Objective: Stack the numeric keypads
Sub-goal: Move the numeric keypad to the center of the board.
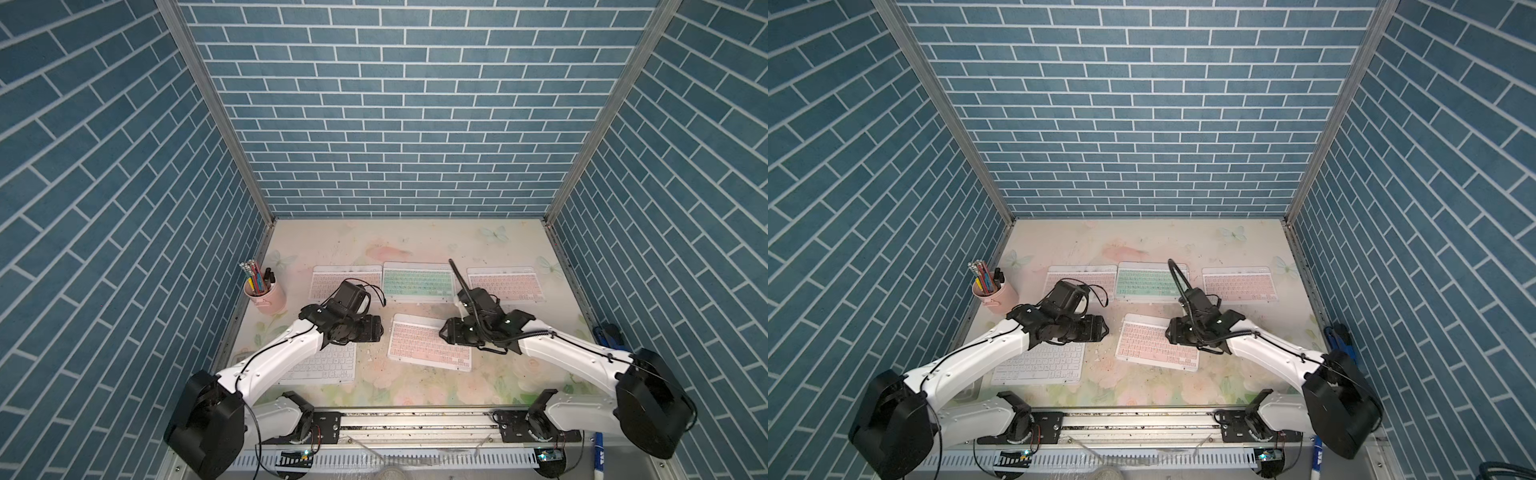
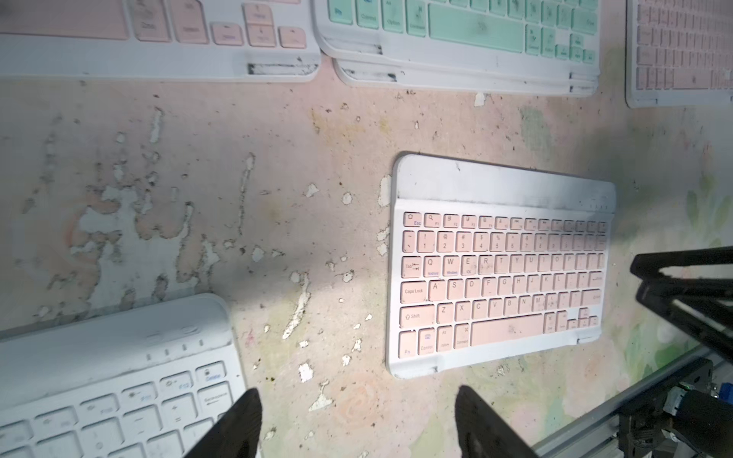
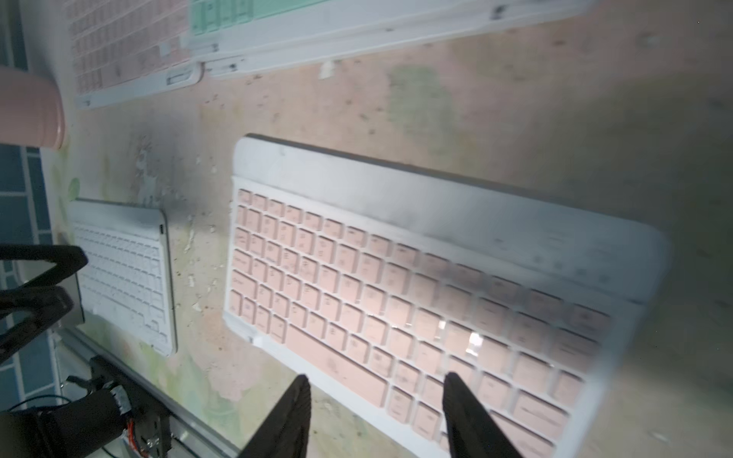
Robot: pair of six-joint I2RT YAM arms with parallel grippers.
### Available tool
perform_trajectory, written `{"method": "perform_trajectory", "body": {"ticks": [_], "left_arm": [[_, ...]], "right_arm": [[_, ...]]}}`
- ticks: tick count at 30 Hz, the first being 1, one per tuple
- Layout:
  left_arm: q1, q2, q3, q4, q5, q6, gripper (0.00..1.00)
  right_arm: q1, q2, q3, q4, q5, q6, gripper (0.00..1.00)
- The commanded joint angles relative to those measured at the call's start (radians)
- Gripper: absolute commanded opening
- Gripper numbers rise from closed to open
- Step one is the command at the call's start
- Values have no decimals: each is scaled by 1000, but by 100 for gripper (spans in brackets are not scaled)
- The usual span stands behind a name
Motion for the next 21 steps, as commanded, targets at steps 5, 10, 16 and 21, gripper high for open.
{"method": "perform_trajectory", "body": {"ticks": [5,10,16,21], "left_arm": [[-55,110,8,114,53,29,78],[-60,179,15,146,69,36,78],[-93,235,0,205,86,17,78],[-123,249,-34,242,80,-13,78]], "right_arm": [[-139,-182,-150,-121,-30,60,61],[-201,-254,-221,-98,-88,92,66],[-218,-248,-224,-106,-78,95,67],[-230,-214,-228,-89,-88,94,67]]}}
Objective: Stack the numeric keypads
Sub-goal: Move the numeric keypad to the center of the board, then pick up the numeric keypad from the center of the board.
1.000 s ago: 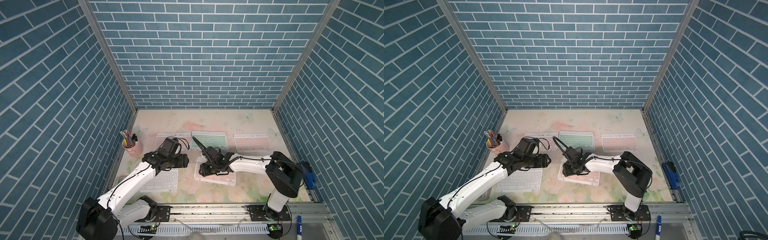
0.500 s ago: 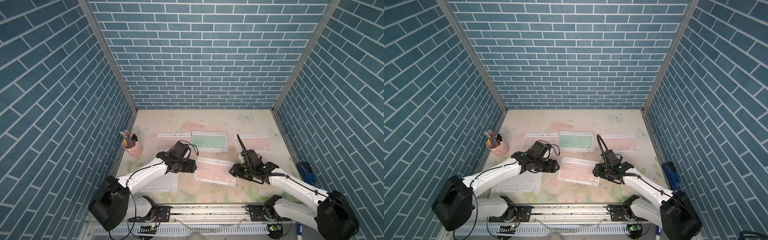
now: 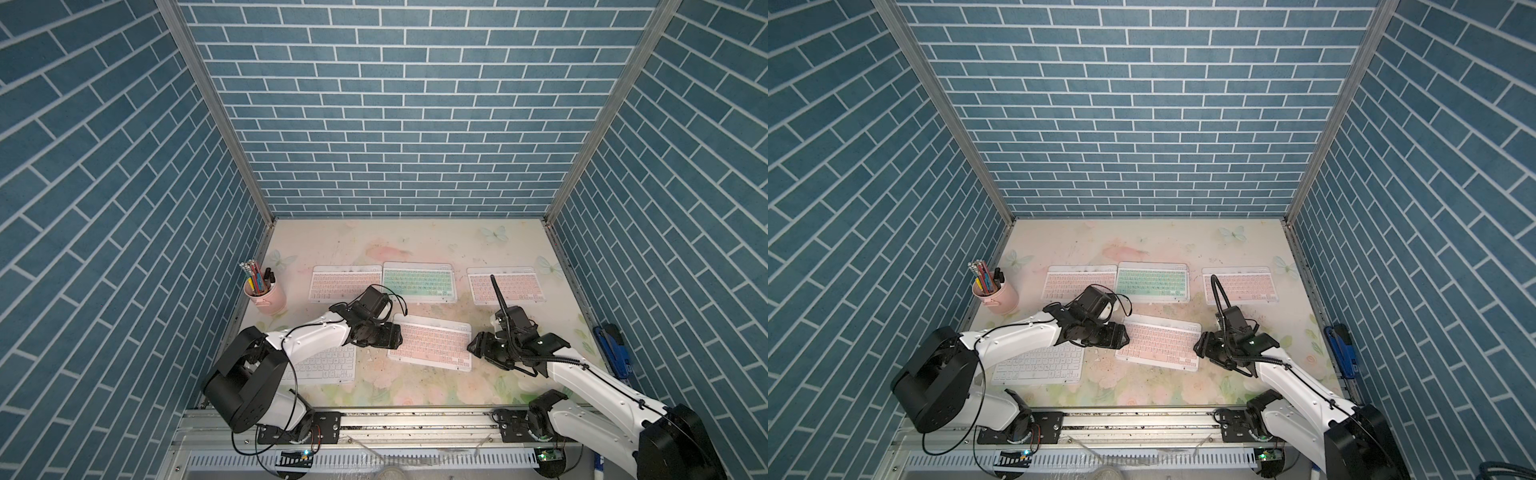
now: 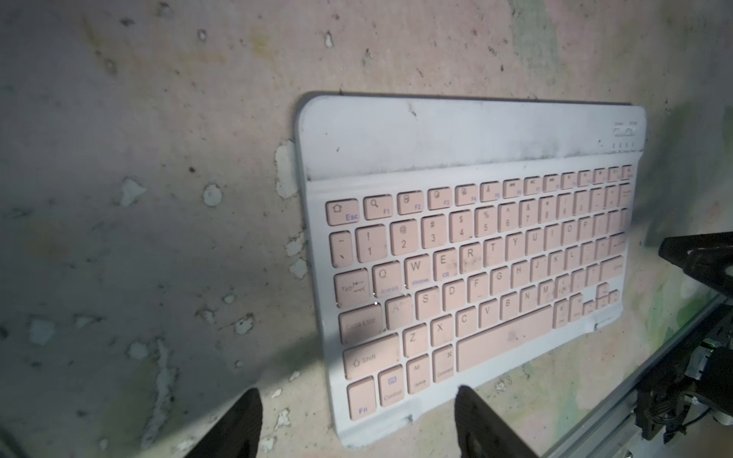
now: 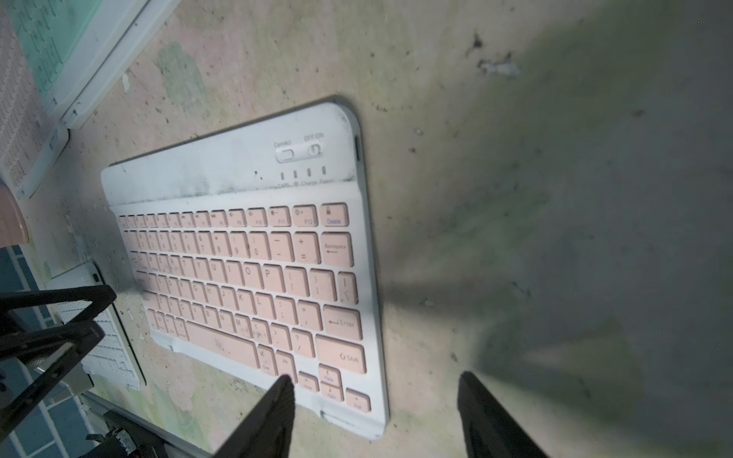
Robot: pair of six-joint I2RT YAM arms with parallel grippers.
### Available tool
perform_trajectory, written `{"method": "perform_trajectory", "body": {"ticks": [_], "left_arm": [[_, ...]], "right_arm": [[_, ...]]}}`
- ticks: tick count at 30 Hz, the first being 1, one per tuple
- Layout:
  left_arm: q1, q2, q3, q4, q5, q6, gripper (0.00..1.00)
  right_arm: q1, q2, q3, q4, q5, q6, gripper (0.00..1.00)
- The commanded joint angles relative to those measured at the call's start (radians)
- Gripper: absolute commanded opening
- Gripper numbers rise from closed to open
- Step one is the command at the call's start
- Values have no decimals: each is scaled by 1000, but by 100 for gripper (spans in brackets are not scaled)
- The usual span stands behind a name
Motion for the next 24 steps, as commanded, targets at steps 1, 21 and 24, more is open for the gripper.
{"method": "perform_trajectory", "body": {"ticks": [1,21,24], "left_arm": [[-19,13,-26,32,-3,-20,78],[-183,-10,-136,152,-28,-211,77],[-181,-34,-114,86,-75,-204,77]], "right_arm": [[-6,22,-9,0,-14,25,67],[-4,247,35,206,-107,-17,66],[-5,225,56,125,-70,-54,66]]}}
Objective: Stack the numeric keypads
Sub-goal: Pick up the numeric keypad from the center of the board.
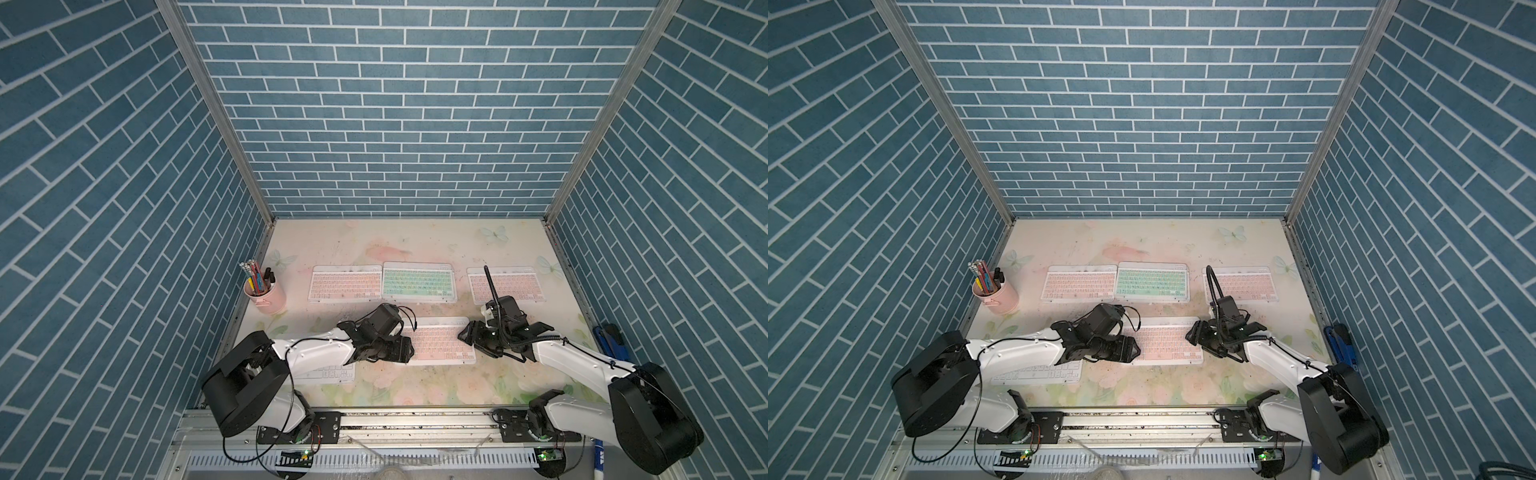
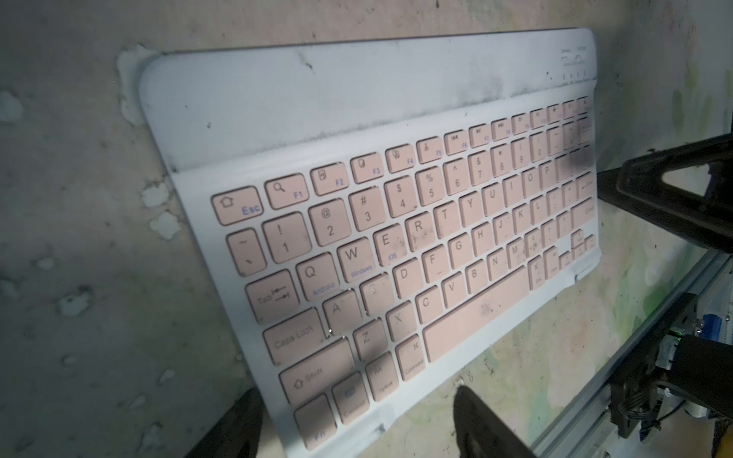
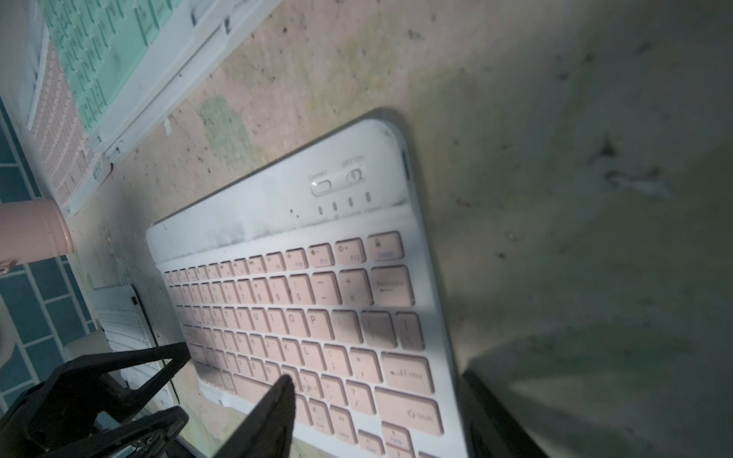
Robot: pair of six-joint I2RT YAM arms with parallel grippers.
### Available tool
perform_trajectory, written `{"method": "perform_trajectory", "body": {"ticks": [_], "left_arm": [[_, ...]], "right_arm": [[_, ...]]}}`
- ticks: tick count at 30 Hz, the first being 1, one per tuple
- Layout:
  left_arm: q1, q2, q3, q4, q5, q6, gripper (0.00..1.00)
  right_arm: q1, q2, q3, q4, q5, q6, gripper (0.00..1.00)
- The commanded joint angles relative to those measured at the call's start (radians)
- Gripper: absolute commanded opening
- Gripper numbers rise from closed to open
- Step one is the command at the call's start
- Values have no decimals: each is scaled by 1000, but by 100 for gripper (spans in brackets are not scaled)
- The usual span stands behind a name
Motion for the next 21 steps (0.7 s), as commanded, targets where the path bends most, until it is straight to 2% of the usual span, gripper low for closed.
{"method": "perform_trajectory", "body": {"ticks": [1,7,11,16,21], "left_arm": [[-8,-3,14,-126,-43,-8,77],[6,56,104,-154,-54,25,77],[9,101,133,-141,-47,33,77],[12,121,136,-125,-36,36,77],[12,122,127,-116,-26,30,77]], "right_arm": [[5,-8,20,-126,22,-61,66],[-42,-19,60,-227,59,-166,67],[-53,25,76,-222,56,-212,67],[-53,94,72,-169,6,-256,66],[-32,106,34,-67,-101,-216,65]]}}
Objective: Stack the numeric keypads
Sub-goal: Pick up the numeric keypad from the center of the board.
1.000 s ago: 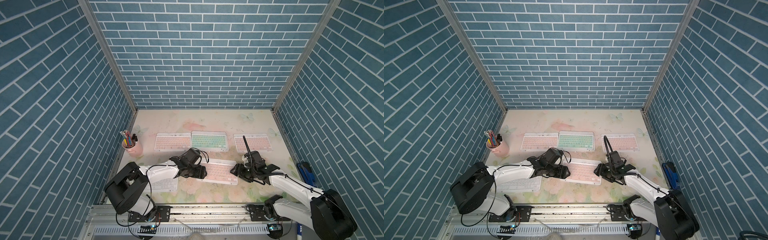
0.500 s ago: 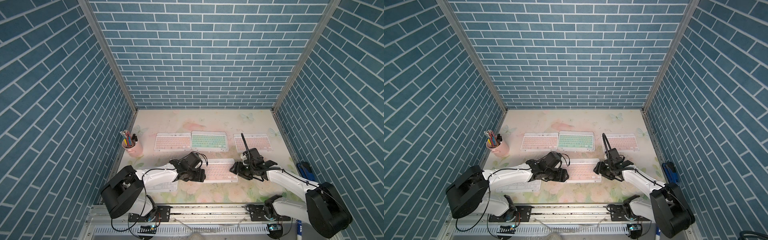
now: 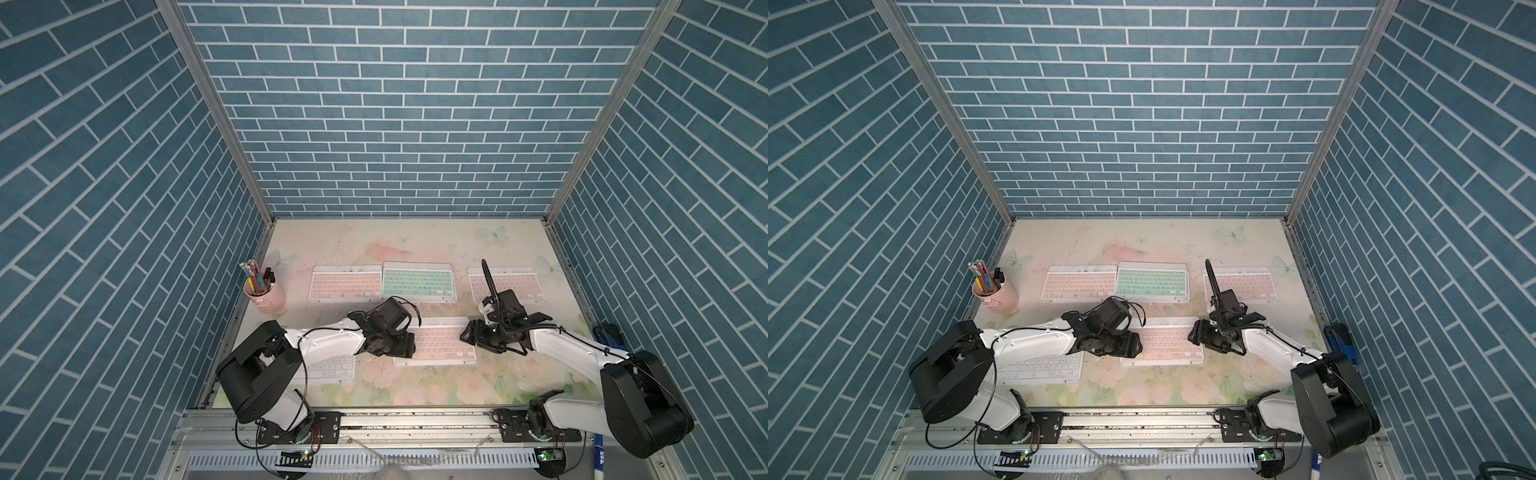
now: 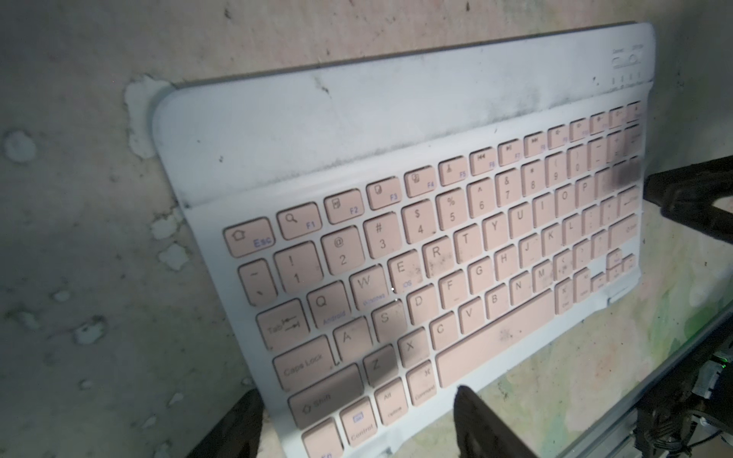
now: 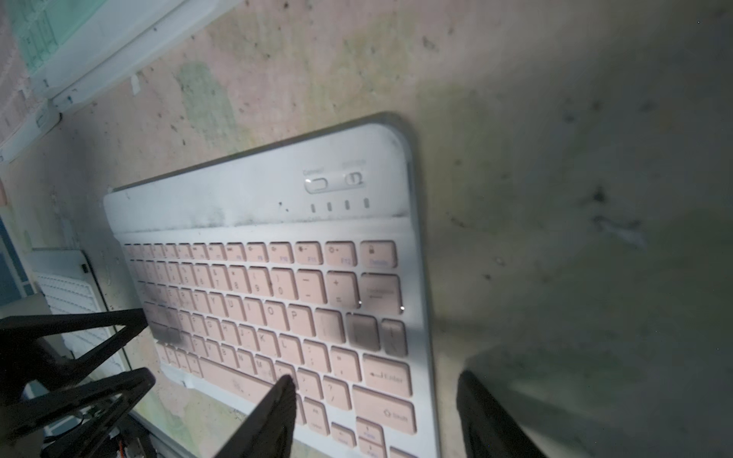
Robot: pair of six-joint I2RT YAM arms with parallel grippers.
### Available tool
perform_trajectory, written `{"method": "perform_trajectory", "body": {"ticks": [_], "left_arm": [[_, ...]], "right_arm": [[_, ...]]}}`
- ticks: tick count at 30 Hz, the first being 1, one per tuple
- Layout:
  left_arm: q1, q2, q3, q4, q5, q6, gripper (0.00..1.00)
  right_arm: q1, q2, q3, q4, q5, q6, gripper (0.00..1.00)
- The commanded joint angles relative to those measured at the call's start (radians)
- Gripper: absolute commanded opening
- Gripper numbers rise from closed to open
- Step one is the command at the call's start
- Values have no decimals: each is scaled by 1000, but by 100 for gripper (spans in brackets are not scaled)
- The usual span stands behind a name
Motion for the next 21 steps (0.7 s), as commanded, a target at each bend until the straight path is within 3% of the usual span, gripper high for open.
{"method": "perform_trajectory", "body": {"ticks": [1,9,15,21], "left_arm": [[4,20,-5,-4,8,10,77],[4,28,-15,19,31,5,77],[3,18,-22,23,42,8,77],[3,10,-33,22,44,6,77]], "right_arm": [[27,17,-46,39,-81,10,65],[53,-55,-73,236,-271,153,64],[50,-136,-90,360,-334,274,64],[51,-182,-104,380,-353,310,64]]}}
